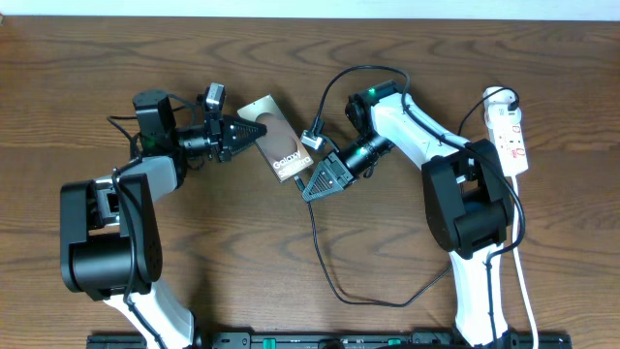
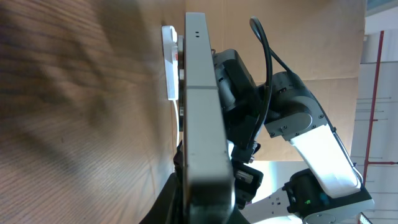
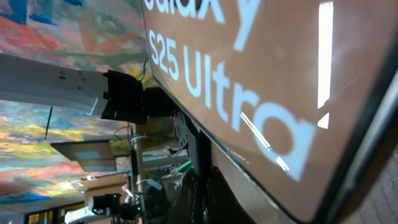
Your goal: Plug charger to phone and switch on socket
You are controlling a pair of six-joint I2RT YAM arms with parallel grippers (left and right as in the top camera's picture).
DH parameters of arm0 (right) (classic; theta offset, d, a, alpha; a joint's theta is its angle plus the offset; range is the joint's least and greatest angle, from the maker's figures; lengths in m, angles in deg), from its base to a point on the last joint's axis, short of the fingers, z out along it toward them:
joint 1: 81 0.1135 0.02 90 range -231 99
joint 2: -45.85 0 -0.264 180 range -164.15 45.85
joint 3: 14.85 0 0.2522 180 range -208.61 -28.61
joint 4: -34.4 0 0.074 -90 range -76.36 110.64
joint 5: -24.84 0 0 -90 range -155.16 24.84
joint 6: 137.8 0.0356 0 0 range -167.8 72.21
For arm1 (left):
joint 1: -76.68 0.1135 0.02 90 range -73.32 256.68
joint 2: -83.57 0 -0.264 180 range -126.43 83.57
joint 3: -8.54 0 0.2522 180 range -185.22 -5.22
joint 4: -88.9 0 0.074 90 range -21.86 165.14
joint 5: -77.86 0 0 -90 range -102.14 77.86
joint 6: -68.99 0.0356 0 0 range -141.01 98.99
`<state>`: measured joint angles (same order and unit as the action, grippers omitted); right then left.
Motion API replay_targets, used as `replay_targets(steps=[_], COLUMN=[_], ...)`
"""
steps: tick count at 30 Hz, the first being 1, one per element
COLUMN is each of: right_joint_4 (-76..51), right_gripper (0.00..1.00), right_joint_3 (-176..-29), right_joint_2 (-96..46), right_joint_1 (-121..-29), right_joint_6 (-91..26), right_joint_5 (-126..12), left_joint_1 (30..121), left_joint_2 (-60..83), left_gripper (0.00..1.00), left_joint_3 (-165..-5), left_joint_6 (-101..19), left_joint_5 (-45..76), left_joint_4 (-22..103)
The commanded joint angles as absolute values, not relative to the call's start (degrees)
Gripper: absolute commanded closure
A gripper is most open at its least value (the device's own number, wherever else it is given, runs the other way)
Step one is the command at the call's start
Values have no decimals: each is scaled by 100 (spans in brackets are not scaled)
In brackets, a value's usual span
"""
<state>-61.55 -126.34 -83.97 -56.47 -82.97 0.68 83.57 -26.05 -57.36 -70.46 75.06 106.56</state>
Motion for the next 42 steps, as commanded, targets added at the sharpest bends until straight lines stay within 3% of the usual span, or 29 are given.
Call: replay_targets(steps=[1,42], right_joint_4=[-6168,-5989], right_gripper=[99,99], right_joint_3=[-12627,-12627], right_joint_2=[-8458,-8458], right_joint_1=[-5725,-5664], right_joint_6=[-8300,-8192], right_joint_5=[249,245], left_joint_1=[8344,8344], left_joint_2=[-2579,-2579], left_gripper=[93,93], left_joint_3=[-5708,-5708], left_joint_6=[-6953,-6974], left_joint_5=[7803,7803], left_joint_4=[10698,10696])
